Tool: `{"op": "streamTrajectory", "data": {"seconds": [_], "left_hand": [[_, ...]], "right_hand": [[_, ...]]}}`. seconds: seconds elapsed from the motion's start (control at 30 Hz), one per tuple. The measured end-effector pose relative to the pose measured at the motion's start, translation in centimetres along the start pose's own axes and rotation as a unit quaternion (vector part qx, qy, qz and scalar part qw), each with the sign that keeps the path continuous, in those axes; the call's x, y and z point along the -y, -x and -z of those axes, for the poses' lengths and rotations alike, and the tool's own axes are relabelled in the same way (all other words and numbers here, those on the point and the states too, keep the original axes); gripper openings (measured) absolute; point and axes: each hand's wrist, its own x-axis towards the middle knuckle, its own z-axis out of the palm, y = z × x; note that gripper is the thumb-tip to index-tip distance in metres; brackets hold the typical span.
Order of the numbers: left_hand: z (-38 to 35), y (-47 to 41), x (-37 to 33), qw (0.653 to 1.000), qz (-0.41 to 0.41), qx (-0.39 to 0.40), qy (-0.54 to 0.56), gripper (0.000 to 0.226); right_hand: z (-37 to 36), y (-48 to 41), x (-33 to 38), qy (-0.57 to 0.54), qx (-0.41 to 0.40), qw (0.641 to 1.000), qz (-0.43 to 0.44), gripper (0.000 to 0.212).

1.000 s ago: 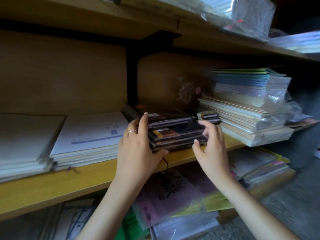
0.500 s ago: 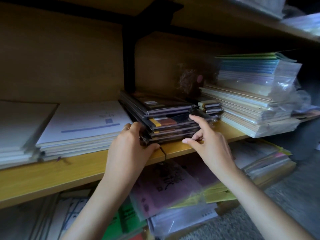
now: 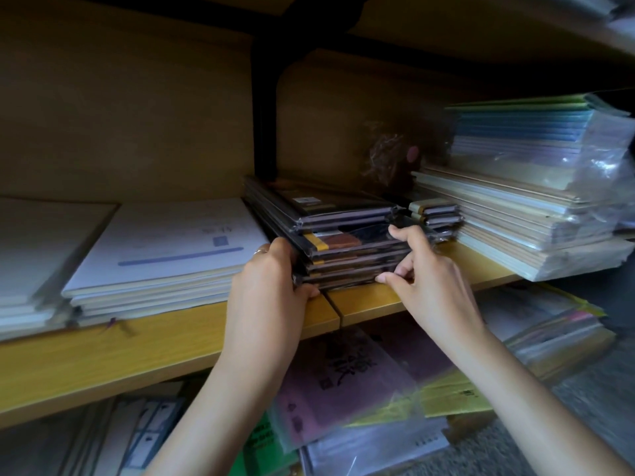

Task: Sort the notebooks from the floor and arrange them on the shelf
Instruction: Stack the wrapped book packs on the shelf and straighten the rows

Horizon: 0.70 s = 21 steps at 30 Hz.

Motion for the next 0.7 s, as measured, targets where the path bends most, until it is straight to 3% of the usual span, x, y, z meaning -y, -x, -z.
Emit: {"op": "streamTrajectory", "data": {"seconds": [0.43,0.6,0.7], "left_hand": [[-0.1,0.1,-0.6,1.000,-0.012,0.005,-0.005,0.050],[-0.2,0.4,-0.7,1.000,-0.025,-0.003,-0.002,0.050],[-0.3,0.6,-0.7,0.999,-0.033,-0.008,-0.011,0.048]], "right_hand": [[0.3,-0.3,-1.5,-0.050,0.050,0.998,0.002,0.071],[0.1,0.7,-2.9,-0.100,-0.059,0.982,-0.151,0.081],[0.1,0.1,-3.3,-0.104,-0.021,0.972,-0.212,0.090]]}}
